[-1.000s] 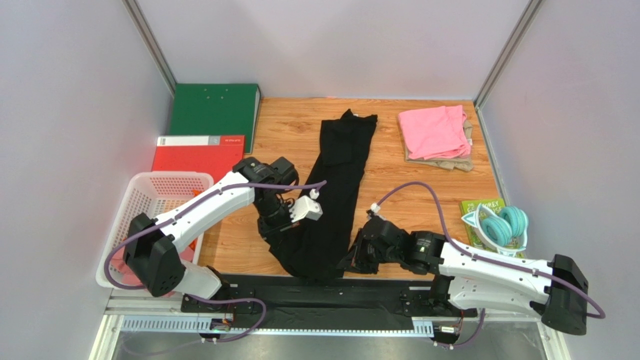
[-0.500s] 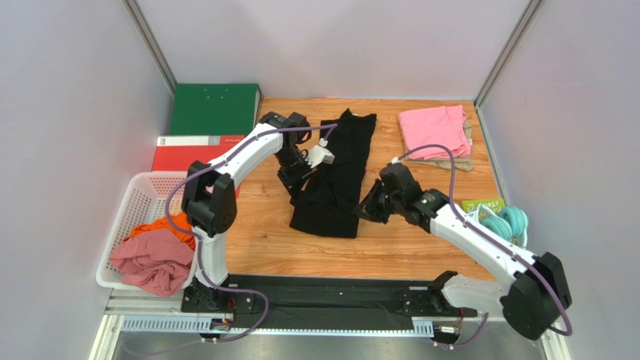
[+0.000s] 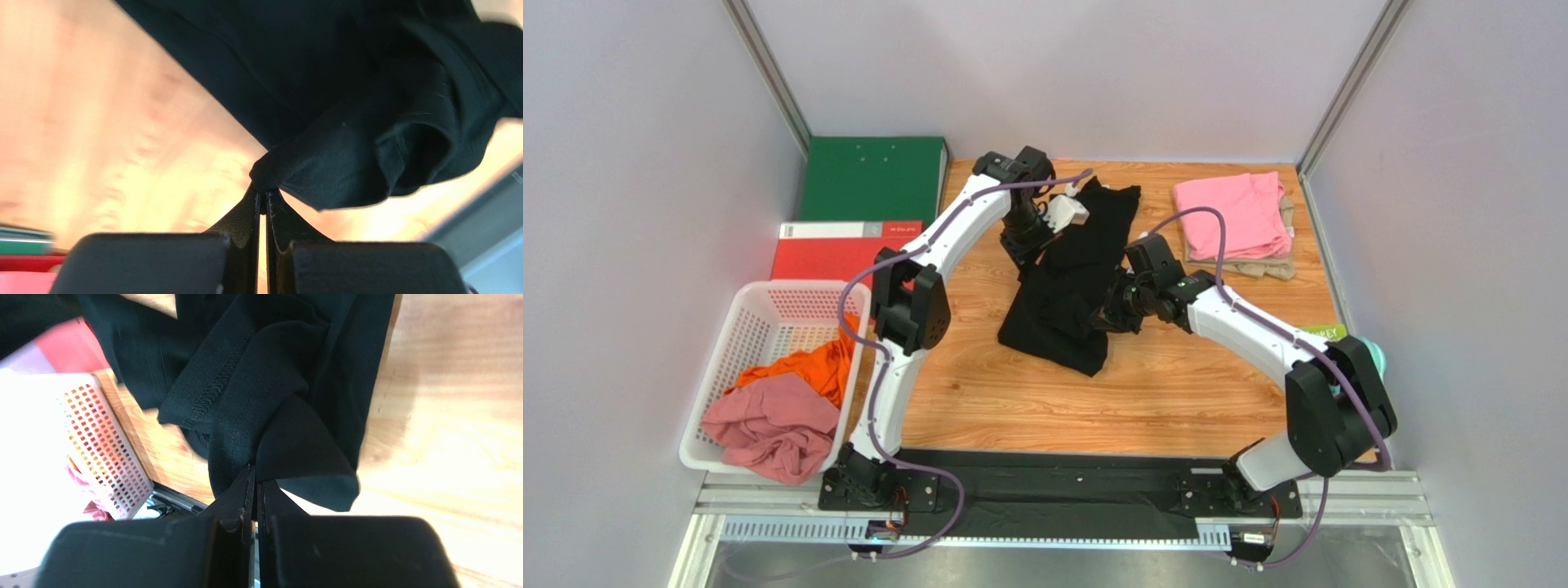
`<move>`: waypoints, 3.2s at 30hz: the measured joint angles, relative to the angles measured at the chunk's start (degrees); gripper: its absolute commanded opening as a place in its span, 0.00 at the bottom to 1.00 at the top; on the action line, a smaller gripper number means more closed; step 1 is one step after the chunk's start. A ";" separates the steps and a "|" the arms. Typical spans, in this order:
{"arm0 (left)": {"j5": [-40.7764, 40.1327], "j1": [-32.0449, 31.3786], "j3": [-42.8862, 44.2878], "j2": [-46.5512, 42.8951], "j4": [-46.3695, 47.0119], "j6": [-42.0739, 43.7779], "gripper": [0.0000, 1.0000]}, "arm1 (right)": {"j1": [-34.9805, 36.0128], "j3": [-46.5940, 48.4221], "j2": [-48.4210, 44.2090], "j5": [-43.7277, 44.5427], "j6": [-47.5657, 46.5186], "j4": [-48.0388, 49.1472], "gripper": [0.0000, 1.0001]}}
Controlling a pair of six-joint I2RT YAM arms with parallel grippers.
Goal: Fold and stack the t-shirts
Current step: Fold the folded rectangular tshirt in 1/3 of the way
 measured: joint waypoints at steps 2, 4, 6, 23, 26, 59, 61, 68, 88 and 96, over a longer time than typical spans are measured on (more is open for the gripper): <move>-1.18 0.33 3.98 2.60 0.66 0.00 0.00 | -0.55 0.94 1.29 -0.31 -0.55 0.31 0.01; -2.12 0.63 4.98 4.15 0.92 -0.02 0.07 | -1.33 1.66 1.77 -0.24 -1.16 0.33 0.08; -2.75 0.98 4.63 5.31 0.92 -0.09 0.09 | -2.51 2.43 2.08 -0.15 -1.90 0.31 0.21; -11.39 2.95 12.68 7.74 0.81 -1.51 0.86 | -8.55 32.79 29.79 4.37 -12.72 -8.50 0.65; -11.26 3.15 9.05 4.98 1.49 -1.66 0.90 | -9.18 35.95 29.40 8.52 -14.29 -11.76 0.65; 9.97 3.17 -37.48 -26.36 14.78 -6.73 0.83 | -3.69 43.58 45.31 -25.09 -12.39 -7.28 0.67; 8.81 0.66 -36.11 -21.35 15.65 -6.34 0.82 | -4.33 43.58 45.31 -24.33 -12.39 -7.32 0.67; 6.67 -3.37 -33.03 -10.10 16.09 -4.74 0.80 | -8.22 44.39 46.27 -21.70 -11.76 -6.82 0.65; 6.25 -2.14 -44.98 -24.28 19.50 -3.89 0.78 | -19.06 58.40 50.29 -18.18 -11.61 -11.85 0.65; 14.67 1.92 -48.68 -40.52 21.75 -3.89 0.77 | -12.48 53.42 37.31 -20.26 -11.56 -9.97 0.66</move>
